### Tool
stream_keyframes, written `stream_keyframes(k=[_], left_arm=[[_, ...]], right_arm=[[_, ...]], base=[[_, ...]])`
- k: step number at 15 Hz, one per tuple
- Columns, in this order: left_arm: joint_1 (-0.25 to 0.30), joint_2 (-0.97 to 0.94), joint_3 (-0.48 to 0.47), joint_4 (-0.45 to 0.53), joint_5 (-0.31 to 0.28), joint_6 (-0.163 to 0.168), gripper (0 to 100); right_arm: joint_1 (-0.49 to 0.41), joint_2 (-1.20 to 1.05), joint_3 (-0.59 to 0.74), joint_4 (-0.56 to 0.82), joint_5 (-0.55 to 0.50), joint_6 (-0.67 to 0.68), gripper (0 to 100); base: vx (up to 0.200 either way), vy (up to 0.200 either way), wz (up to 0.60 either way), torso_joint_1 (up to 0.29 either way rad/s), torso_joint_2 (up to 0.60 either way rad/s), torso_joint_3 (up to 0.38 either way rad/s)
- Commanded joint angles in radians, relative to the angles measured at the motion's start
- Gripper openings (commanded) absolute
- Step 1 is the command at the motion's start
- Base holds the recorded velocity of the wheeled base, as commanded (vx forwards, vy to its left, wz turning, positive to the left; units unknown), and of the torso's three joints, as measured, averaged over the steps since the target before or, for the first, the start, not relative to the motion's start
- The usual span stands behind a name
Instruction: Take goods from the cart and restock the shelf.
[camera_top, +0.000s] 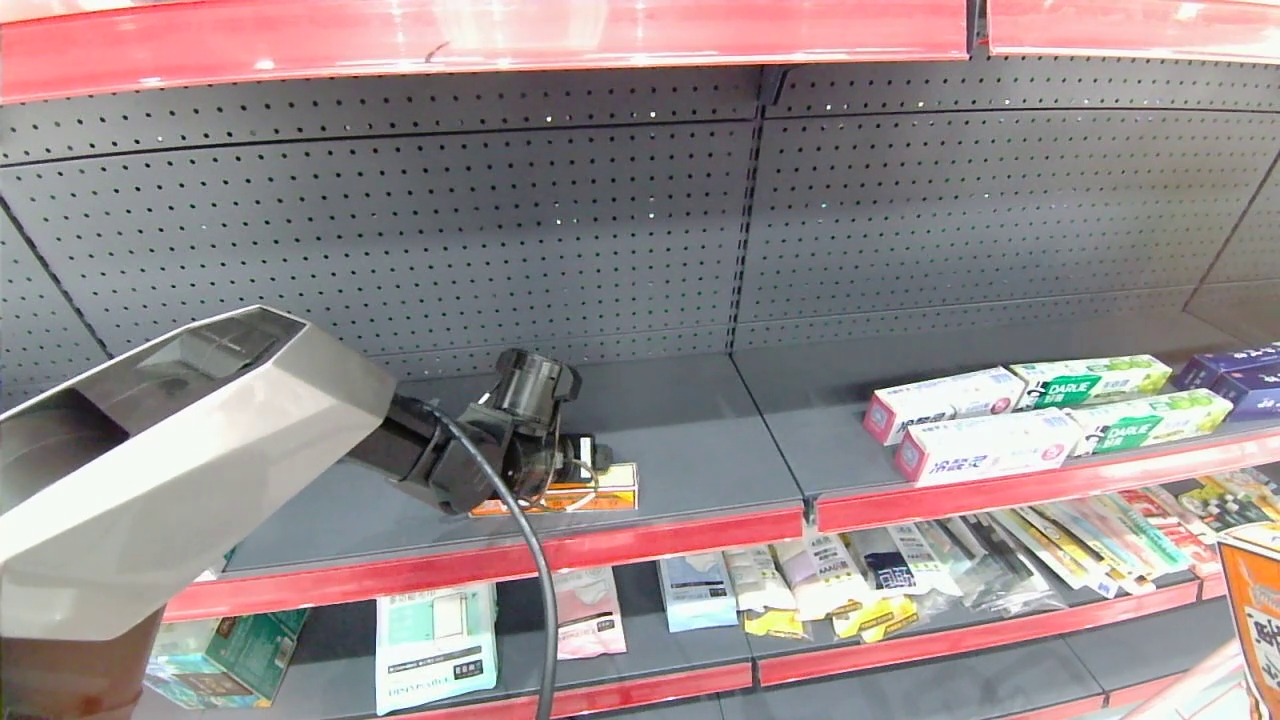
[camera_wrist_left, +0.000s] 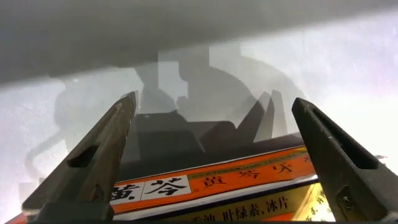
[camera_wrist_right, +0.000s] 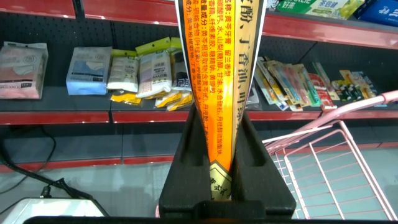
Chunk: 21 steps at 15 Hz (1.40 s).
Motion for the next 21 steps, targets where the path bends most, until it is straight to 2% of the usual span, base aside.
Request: stream_keyframes(k=[1, 11, 19, 21], left_arm=[[0.001, -0.018, 0.035, 0.002, -0.003, 0.007, 100], [0.009, -0.062, 0.118, 0.002, -0.017, 0.007, 100], [0.016, -0.072, 0.103, 0.002, -0.015, 0.007, 100], [0.016, -0.072, 0.074, -0.006, -0.006, 0.001, 100]], right_arm=[[0.002, 0.002, 0.0, -0.001, 0.0, 0.0, 0], [0.002, 0.003, 0.0, -0.001, 0.0, 0.0, 0], [0.002, 0.003, 0.0, -0.001, 0.001, 0.001, 0], [0.002, 0.003, 0.0, -0.001, 0.001, 0.001, 0]], base=[[0.0, 0.0, 0.0, 0.0, 0.0, 0.0], [0.0, 0.0, 0.0, 0.0, 0.0, 0.0], [0.0, 0.0, 0.0, 0.0, 0.0, 0.0], [0.0, 0.0, 0.0, 0.0, 0.0, 0.0]])
